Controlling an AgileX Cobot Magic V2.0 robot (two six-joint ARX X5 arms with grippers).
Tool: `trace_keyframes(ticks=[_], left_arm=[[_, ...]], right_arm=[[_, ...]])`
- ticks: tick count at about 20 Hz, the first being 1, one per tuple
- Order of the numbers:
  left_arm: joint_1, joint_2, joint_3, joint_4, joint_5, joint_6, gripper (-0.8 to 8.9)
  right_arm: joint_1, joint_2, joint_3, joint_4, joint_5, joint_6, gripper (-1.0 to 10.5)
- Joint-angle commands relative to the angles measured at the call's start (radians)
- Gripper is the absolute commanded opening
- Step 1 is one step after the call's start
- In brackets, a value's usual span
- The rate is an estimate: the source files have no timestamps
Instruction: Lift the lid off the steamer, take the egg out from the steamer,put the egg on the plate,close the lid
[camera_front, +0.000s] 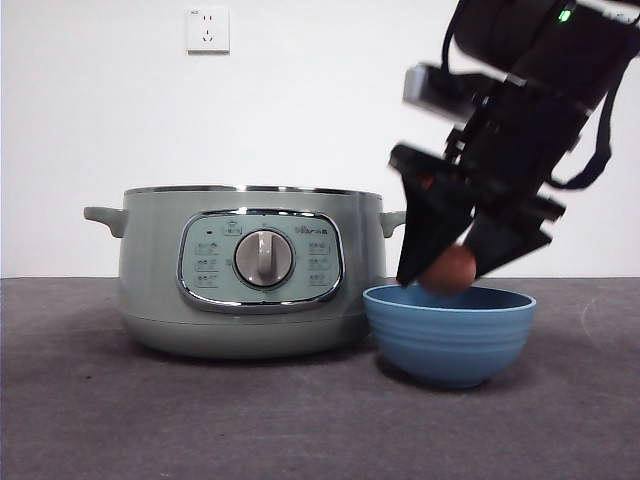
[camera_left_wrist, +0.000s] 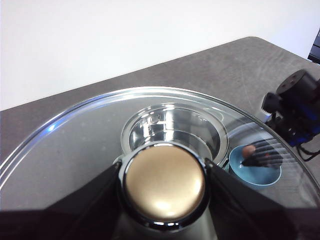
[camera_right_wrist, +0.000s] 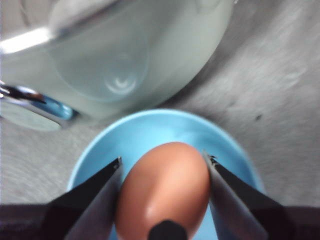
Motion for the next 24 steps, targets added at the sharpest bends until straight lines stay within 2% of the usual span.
trace_keyframes(ticks=[1, 10, 11, 13, 14, 21, 24], left_arm=[[-0.003, -0.011, 0.018, 0.043, -0.001, 0.004, -0.08], [-0.003, -0.011, 0.018, 0.037, -0.001, 0.005, -0.08], [-0.003, -0.011, 0.018, 0.03, -0.001, 0.005, -0.09], [-0.003, -0.011, 0.018, 0.021, -0.001, 0.005, -0.09], [-0.003, -0.011, 0.018, 0.02, -0.001, 0.005, -0.09], [-0.003, -0.011, 0.018, 0.021, 0.0, 0.005, -0.09], [-0.003, -0.011, 0.018, 0.022, 0.002, 0.005, -0.09]], right_arm=[[0.016, 0.048, -0.009, 0.01, -0.002, 0.004, -0.1], [0.038, 0.134, -0.009, 0.031, -0.001, -0.002, 0.1], [0.038, 0.134, -0.009, 0.031, -0.001, -0.002, 0.7], [0.039, 0.134, -0.009, 0.028, -0.001, -0.002, 3.6], [0.042, 0.134, -0.009, 0.025, -0.001, -0.002, 4.5], [0.058, 0.125, -0.009, 0.026, -0.001, -0.002, 4.7], [0.058, 0.051, -0.005, 0.018, 0.003, -0.001, 4.7]])
